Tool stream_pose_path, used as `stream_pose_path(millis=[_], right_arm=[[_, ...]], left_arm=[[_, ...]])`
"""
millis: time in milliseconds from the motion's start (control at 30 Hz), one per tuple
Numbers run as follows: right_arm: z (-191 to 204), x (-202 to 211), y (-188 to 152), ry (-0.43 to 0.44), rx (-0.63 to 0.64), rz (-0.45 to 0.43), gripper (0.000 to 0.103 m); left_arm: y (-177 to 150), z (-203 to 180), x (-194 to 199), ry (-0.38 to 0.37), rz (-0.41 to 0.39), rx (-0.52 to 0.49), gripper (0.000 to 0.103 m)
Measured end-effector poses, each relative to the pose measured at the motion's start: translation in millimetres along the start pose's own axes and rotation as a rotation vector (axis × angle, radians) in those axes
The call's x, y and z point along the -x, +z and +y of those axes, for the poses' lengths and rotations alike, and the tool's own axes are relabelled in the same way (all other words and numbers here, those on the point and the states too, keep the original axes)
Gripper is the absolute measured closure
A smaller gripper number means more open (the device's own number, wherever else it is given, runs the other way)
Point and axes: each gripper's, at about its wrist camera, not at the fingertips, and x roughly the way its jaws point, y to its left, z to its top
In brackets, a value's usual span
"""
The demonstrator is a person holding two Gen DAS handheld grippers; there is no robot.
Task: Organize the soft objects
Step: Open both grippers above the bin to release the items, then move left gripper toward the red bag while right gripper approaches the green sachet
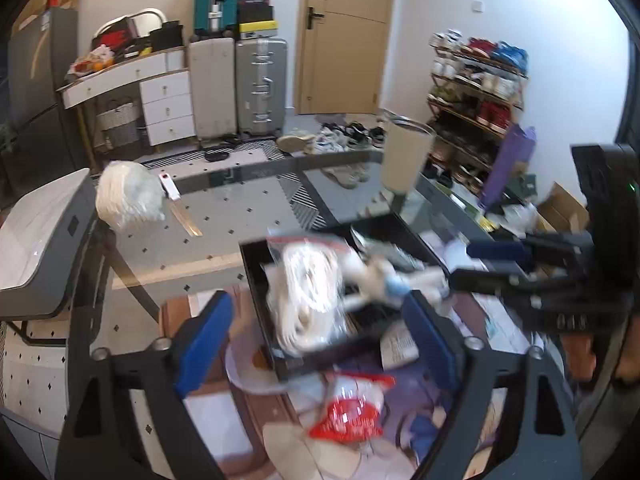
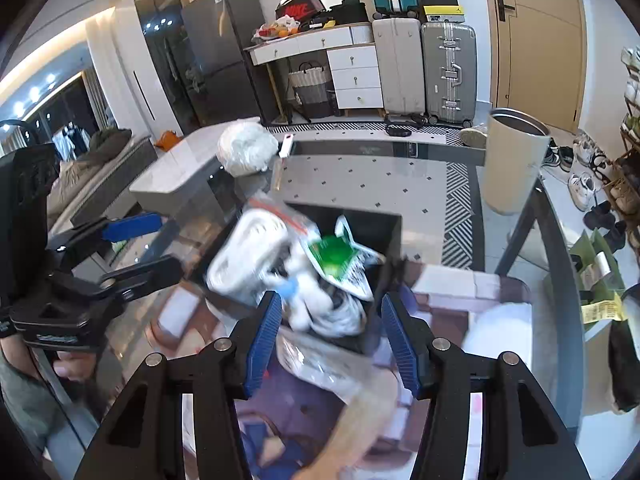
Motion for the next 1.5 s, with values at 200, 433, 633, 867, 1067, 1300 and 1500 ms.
stream_pose_path(millis=[200, 433, 633, 867, 1067, 1300, 1500], right_arm=[[-12, -5, -26, 0.027, 0.0, 0.042, 0.04], [-5, -33, -36, 0.031, 0.031, 0.095, 0.04], [-1, -44, -38, -0.021, 0.032, 0.125, 0.075], [-20, -49, -54, 0.136, -0.184, 0.302, 0.092], [-2, -53, -74, 0.148, -0.166, 0.376, 0.091], [31, -23, -58, 0.019, 0.063, 0.266, 0.045], [40, -15, -56, 0.037, 0.123, 0.226, 0.023]], left_arm=[[-35, -9, 2, -0.066, 0.058, -0.063, 0.012], [-63, -24, -26, -0.09, 0.184, -0.115, 0.012], [-74, -35, -39, -0.074, 0.216, -0.149, 0.012], [-79, -33, -40, -0.037, 0.226, -0.142, 0.055], [-85, -26, -37, -0.048, 0.244, -0.123, 0.068], [-85, -18, -33, -0.031, 0.253, -0.122, 0.036], [-75, -15, -20, -0.021, 0.19, -0.118, 0.023]])
